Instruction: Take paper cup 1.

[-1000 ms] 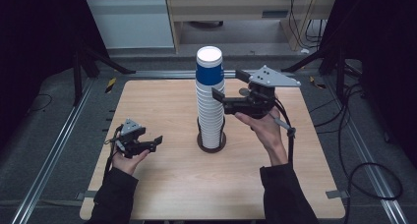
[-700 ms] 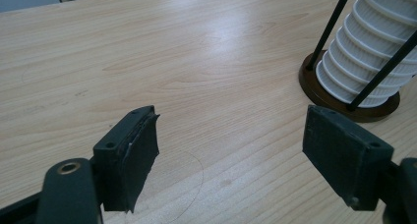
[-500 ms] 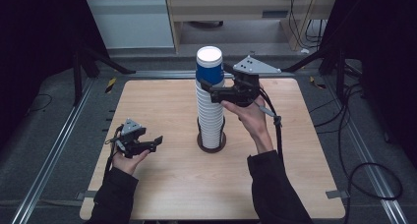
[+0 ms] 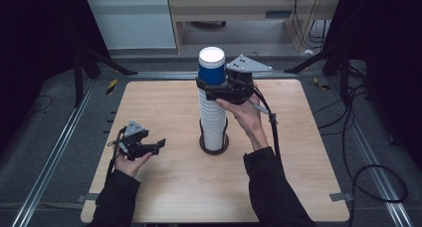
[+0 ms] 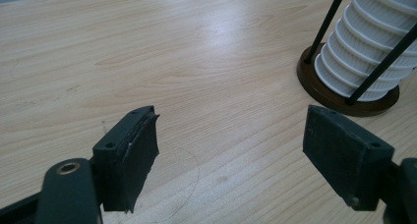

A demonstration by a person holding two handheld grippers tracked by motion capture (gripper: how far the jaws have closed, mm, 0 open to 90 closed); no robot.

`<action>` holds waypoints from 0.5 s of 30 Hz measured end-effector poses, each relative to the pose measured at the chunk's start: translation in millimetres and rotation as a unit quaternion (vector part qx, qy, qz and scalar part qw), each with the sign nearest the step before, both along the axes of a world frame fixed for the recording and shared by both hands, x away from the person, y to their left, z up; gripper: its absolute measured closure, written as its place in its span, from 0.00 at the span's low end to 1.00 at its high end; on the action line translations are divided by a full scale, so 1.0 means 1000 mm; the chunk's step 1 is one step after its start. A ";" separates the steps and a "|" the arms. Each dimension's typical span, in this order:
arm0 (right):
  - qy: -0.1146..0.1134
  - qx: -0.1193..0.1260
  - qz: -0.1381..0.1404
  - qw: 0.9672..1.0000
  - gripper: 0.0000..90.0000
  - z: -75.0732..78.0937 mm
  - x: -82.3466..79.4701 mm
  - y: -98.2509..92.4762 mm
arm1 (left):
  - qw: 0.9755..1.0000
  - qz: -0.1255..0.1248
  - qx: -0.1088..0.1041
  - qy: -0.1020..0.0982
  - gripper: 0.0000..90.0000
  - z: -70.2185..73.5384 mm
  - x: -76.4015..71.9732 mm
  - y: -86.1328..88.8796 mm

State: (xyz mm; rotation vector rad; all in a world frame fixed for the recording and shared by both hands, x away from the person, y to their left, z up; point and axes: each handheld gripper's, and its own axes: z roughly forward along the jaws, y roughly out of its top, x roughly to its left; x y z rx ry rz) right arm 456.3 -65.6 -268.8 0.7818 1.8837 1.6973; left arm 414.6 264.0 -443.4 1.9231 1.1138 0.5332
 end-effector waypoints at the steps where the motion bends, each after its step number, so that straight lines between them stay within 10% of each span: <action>1: -0.001 -0.001 -0.001 1.000 0.19 0.000 0.000 0.001 | 1.000 0.000 0.001 0.000 0.23 0.000 0.000 0.000; 15: -0.011 0.009 -0.003 1.000 0.22 0.014 -0.004 -0.003 | 1.000 0.001 -0.001 0.005 0.22 -0.001 0.001 0.000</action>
